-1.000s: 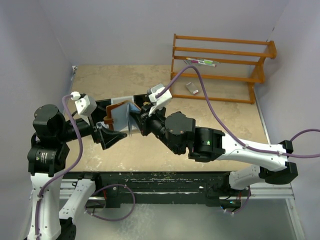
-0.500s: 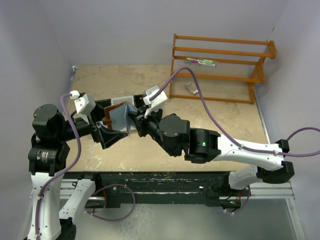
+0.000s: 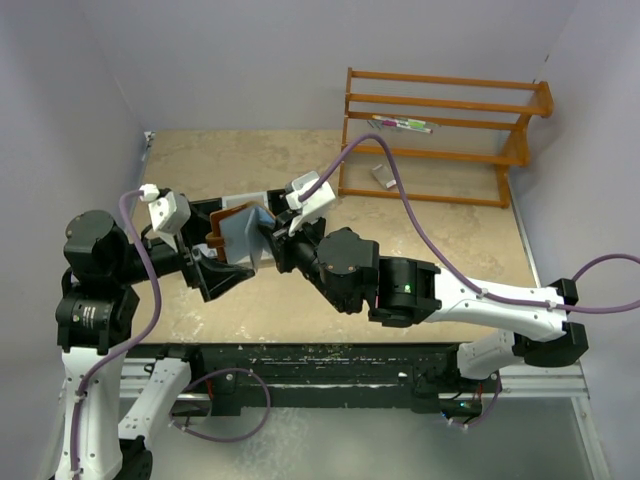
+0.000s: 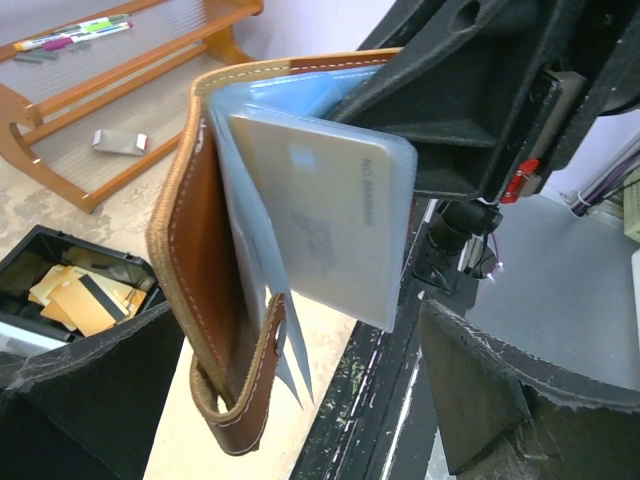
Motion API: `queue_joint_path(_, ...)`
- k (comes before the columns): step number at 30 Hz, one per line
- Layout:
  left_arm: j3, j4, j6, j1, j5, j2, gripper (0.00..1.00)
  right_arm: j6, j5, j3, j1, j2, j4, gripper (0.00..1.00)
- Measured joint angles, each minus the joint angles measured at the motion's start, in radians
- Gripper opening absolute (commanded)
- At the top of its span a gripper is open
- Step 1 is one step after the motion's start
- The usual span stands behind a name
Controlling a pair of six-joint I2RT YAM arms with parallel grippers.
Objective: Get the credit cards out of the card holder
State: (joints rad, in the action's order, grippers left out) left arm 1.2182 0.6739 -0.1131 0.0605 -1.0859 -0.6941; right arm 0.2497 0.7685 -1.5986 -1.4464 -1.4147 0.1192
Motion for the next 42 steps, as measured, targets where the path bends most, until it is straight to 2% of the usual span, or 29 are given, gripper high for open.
queue_joint_path(11, -0.003, 0.002, 0.018, 0.0, -0.054, 0.0, 0.97, 0.0, -0.001, 0.0, 0.0, 0.0, -0.001, 0.0)
queue_joint_path(16, 0.038, 0.131, 0.202, 0.0, -0.051, -0.014, 0.97, -0.006, -0.039, 0.061, 0.0, 0.046, -0.048, 0.0)
queue_joint_path(20, 0.133, 0.256, 0.348, 0.0, -0.066, -0.047, 0.9, -0.006, -0.08, 0.111, 0.0, 0.111, -0.071, 0.0)
queue_joint_path(26, 0.162, 0.316, 0.42, 0.0, -0.083, -0.053, 0.77, -0.018, -0.088, 0.114, 0.0, 0.146, -0.109, 0.0)
queue_joint_path(32, 0.172, 0.324, 0.419, 0.0, -0.116, -0.075, 0.74, -0.026, -0.087, 0.119, 0.0, 0.145, -0.122, 0.0)
queue_joint_path(36, 0.174, 0.302, 0.366, 0.0, -0.117, -0.079, 0.82, -0.027, -0.087, 0.12, 0.0, 0.145, -0.124, 0.0)
queue_joint_path(39, 0.147, 0.22, 0.273, 0.0, -0.133, -0.061, 0.92, -0.026, -0.086, 0.12, 0.0, 0.143, -0.124, 0.0)
queue_joint_path(42, 0.098, 0.147, 0.164, 0.0, -0.146, -0.028, 0.92, -0.025, -0.08, 0.109, 0.0, 0.122, -0.112, 0.0)
